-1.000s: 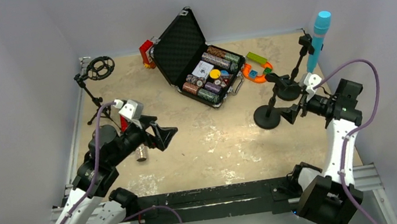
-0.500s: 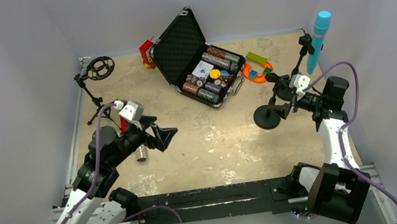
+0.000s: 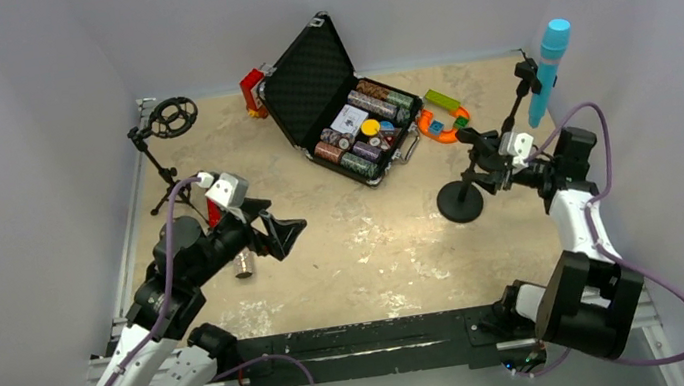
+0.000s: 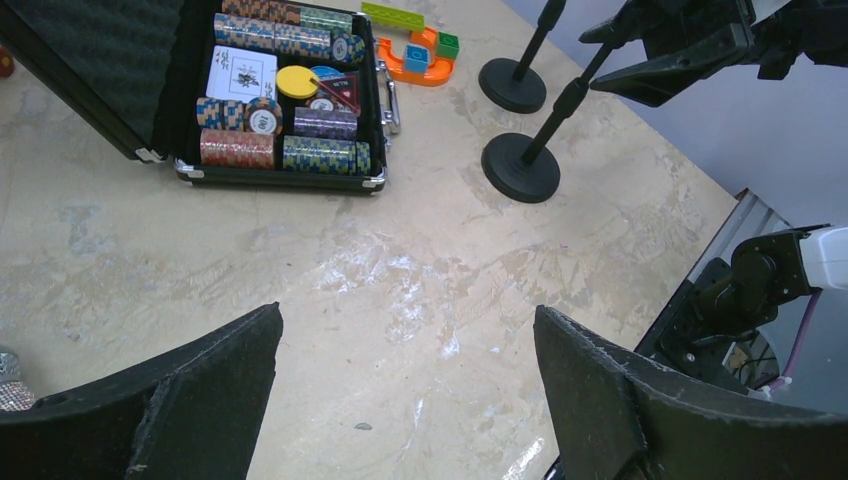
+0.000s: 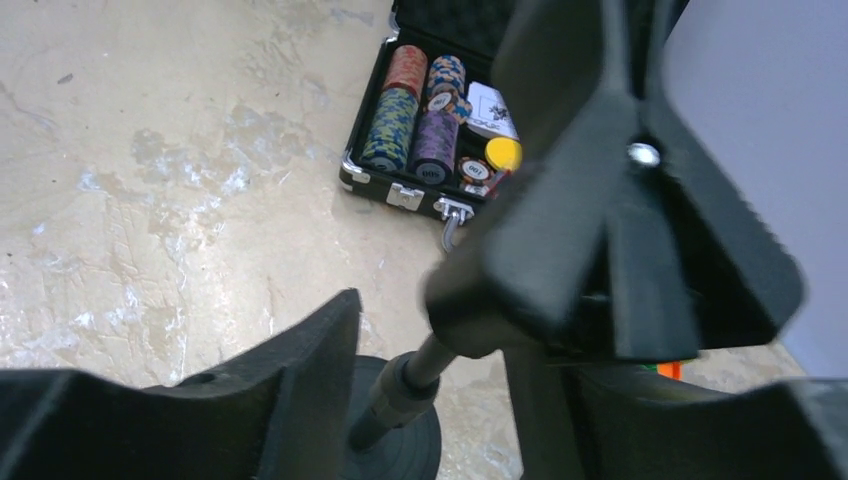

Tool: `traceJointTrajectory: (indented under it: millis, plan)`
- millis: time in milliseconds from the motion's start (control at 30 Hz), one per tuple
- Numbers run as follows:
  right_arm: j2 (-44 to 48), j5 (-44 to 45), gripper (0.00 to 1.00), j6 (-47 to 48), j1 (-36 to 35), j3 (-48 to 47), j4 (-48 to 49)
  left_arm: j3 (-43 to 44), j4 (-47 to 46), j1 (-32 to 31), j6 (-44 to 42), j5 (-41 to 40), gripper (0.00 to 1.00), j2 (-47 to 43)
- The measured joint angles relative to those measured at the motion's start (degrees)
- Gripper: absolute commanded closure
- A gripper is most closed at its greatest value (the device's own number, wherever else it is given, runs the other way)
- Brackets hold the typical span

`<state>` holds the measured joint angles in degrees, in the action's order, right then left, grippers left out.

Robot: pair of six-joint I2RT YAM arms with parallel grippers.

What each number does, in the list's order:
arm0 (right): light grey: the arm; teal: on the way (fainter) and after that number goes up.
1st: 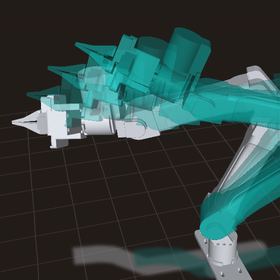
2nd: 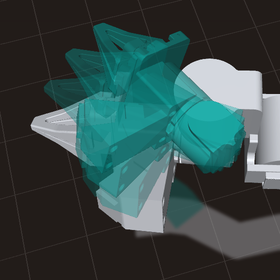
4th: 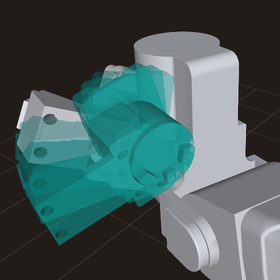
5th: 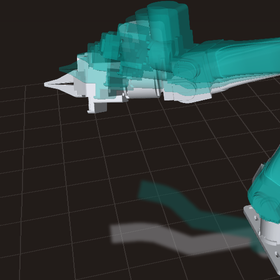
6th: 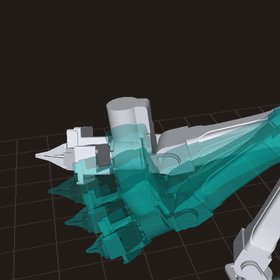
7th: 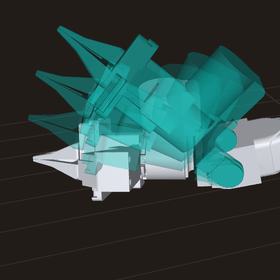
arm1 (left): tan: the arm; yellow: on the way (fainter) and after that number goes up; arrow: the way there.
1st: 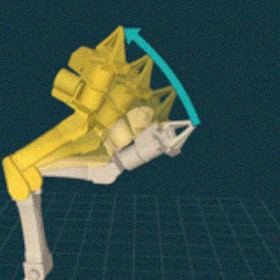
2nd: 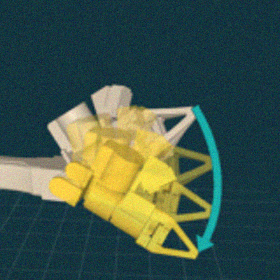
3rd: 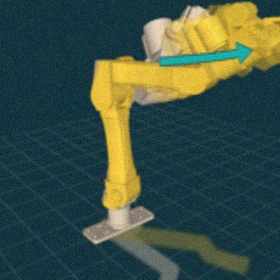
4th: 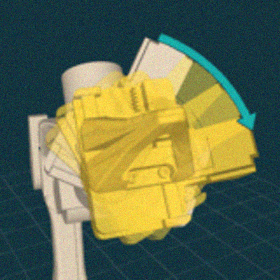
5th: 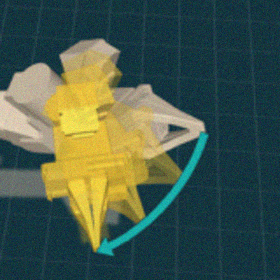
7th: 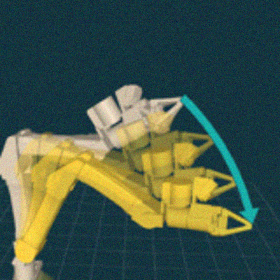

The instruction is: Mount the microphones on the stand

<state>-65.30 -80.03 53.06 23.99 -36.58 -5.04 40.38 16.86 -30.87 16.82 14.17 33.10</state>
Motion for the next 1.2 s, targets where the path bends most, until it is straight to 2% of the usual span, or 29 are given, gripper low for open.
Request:
traceJointTrajectory:
  millis: [200, 333, 400, 467, 567, 733, 1000, 1100, 1200]
  plan:
    - [-5.8, -2.7, 0.77, 14.4, -0.4, -8.4, -15.9, 0.0, -0.7, 0.0, 0.0, 0.2, 0.01, 0.5]
    - [-12.4, -4.3, 0.89, 31.8, -1.1, -16.0, -36.4, 0.0, -1.2, 0.0, 0.0, 0.4, 0.01, 0.8]
    - [-17.2, -4.9, 0.92, 43.5, -1.2, -20.6, -49.6, 0.0, -1.3, 0.0, 0.0, 0.4, 0.01, 0.8]
    - [-21.1, -5.6, 0.93, 51.0, -1.6, -23.6, -59.1, 0.0, -1.4, 0.0, 0.0, 0.4, 0.01, 0.7]
    - [-22.3, -6.1, 0.92, 58.8, -3.7, -24.4, -67.8, 0.0, -1.4, 0.0, 0.0, 0.4, 0.01, 0.6]
    - [-20.6, -6.0, 0.91, 62.7, -10.1, -24.4, -75.4, 0.0, -1.4, 0.0, 0.0, 0.4, 0.01, -0.1]
    - [-18.8, -6.0, 0.89, 63.9, -22.1, -25.9, -77.9, 0.0, -1.3, 0.0, 0.1, 0.4, 0.01, -0.6]
    - [-18.8, -5.9, 0.88, 60.8, -25.9, -26.6, -75.7, 0.0, -1.0, 0.0, 0.1, 0.4, 0.01, -0.8]
    - [-17.7, -3.3, 0.81, 50.6, -29.2, -24.8, -65.9, 0.0, -0.5, 0.0, 0.1, 0.3, 0.01, -1.3]
